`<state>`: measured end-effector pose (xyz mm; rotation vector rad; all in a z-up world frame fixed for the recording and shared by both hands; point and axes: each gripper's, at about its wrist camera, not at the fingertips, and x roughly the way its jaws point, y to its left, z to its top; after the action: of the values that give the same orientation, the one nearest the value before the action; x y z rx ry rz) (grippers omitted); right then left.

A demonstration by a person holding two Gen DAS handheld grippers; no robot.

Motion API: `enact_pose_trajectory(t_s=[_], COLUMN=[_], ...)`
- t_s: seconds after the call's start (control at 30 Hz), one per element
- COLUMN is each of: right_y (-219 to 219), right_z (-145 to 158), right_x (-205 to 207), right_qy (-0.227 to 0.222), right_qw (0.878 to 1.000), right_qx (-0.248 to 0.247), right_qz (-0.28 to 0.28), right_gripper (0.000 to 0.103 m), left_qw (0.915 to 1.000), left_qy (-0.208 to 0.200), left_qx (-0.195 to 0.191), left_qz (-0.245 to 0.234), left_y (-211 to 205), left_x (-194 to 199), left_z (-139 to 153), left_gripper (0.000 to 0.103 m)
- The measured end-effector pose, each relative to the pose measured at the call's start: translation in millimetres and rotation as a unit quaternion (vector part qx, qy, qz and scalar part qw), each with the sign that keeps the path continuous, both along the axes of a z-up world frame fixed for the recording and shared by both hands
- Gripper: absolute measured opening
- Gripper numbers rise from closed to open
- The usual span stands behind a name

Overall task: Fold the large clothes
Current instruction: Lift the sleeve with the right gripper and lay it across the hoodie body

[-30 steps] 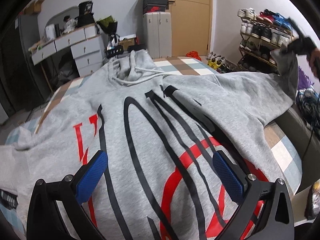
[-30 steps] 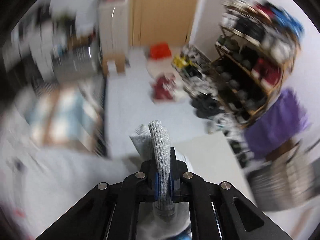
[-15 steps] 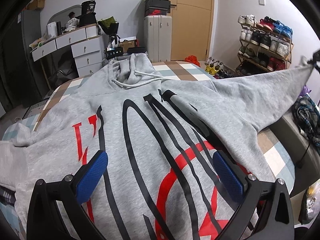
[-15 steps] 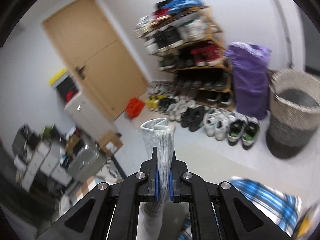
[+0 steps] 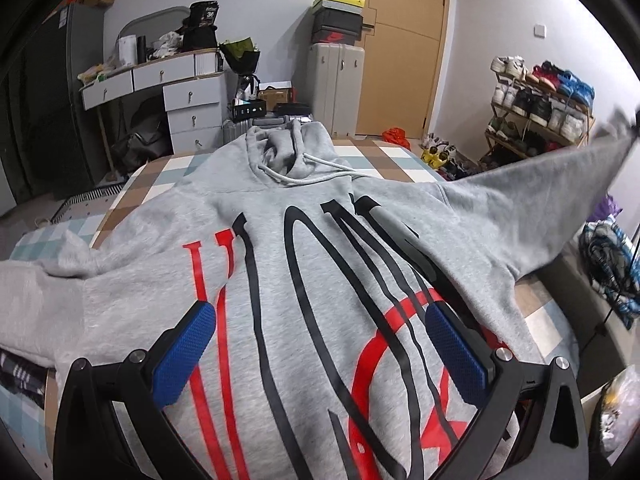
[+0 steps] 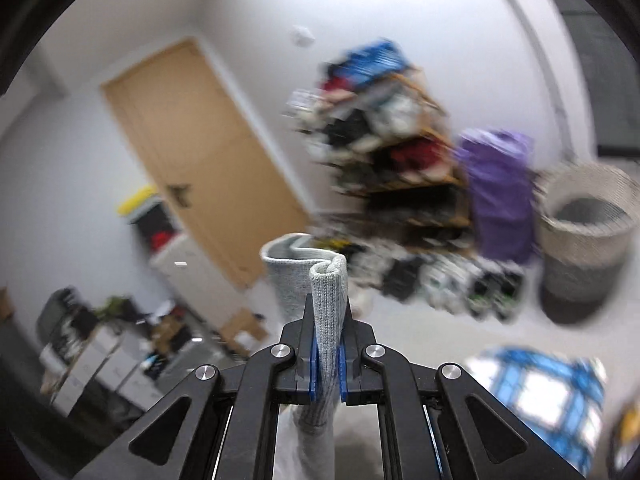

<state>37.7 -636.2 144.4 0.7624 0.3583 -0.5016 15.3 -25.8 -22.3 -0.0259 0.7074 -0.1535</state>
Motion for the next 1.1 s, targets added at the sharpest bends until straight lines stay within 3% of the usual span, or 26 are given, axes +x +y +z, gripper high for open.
enact_pose_trajectory(t_s=[0.1,0.23,0.33,0.4,0.57,0.67,0.7,0.73,0.8,0.87,0.97,1.03,1.1], right_y=[-9,-17,-16,-18,-27,-26,-21,-16,9,32,51,43,17], right_z=[-41,-87,-108,-109,-85,-84,-82,-79,-69,-60,-56,-61,-79], right_x=[-5,-2,18,30,53,63,63,65,64,70,78,88,102], right_qy=[0.046,0.098,0.105,0.082,0.054,0.046,0.047,0.048,0.034,0.027,0.064,0.092,0.123], right_qw=[0.997,0.99,0.975,0.97,0.976,0.963,0.961,0.958,0.954,0.941,0.927,0.928,0.931], right_qx=[0.057,0.097,0.174,0.193,0.116,0.087,0.074,0.06,0.023,-0.019,-0.125,-0.138,-0.111], right_qz=[0.004,0.017,0.089,0.125,0.178,0.25,0.263,0.275,0.298,0.337,0.348,0.333,0.325], right_gripper=[0.007,0.008,0.008,0.008,0.01,0.019,0.033,0.064,0.093,0.093,0.093,0.093,0.093], left_qw=[1.0,0.9999,0.9997,0.9995,0.9983,0.9974,0.997,0.9965,0.9959,0.9952,0.9943,0.9938,0.9931], left_qy=[0.0,0.002,0.005,0.007,0.015,0.02,0.023,0.027,0.03,0.032,0.034,0.032,0.029], left_qx=[-0.006,-0.006,0.0,0.012,0.037,0.05,0.053,0.057,0.063,0.07,0.079,0.082,0.087], left_qz=[-0.006,-0.015,-0.022,-0.029,-0.043,-0.048,-0.052,-0.055,-0.059,-0.061,-0.063,-0.068,-0.073], left_y=[2,-2,-9,-18,-31,-37,-39,-42,-47,-52,-58,-61,-63], left_x=[-3,-4,-4,-2,-1,0,1,2,3,4,3,-1,-5], left_z=[1,-1,-5,-9,-19,-24,-27,-29,-31,-34,-37,-38,-37], left_gripper=[0.102,0.102,0.102,0.102,0.102,0.102,0.102,0.102,0.102,0.102,0.102,0.102,0.102])
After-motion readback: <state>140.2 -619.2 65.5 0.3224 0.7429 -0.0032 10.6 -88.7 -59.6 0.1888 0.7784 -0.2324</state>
